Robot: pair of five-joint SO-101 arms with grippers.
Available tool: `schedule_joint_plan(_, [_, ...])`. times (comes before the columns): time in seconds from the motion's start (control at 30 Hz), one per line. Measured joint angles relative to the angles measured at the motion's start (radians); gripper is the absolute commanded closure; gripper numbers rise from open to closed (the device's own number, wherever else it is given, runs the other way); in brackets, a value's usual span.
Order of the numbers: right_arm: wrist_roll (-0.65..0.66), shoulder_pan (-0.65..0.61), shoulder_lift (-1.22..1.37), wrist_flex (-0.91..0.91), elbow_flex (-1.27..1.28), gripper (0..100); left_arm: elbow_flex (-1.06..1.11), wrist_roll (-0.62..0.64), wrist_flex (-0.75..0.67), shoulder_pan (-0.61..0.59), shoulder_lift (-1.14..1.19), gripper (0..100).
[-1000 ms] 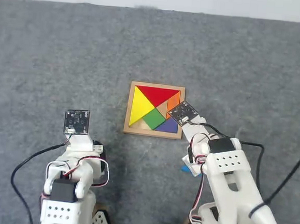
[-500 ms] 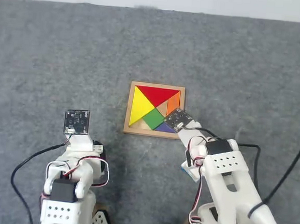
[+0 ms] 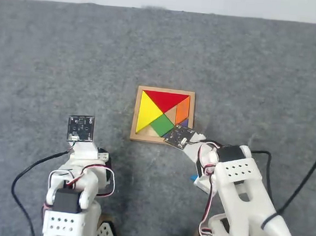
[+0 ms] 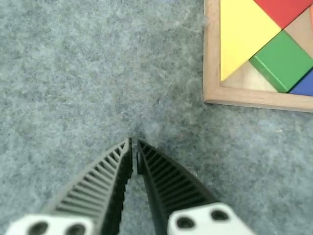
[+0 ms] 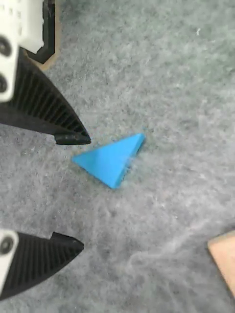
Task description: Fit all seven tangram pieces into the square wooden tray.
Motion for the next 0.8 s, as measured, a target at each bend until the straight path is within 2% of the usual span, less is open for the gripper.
schedule_joint_plan(0.63, [0.026,-0.021,0.227,-0.19,0.008,71.0,0.0,0.0,0.0,0.0,0.0,99])
schedule_joint_plan(0.8, [0.026,-0.018,0.227,-0.192,0.006,88.6,0.0,0.0,0.0,0.0,0.0,99])
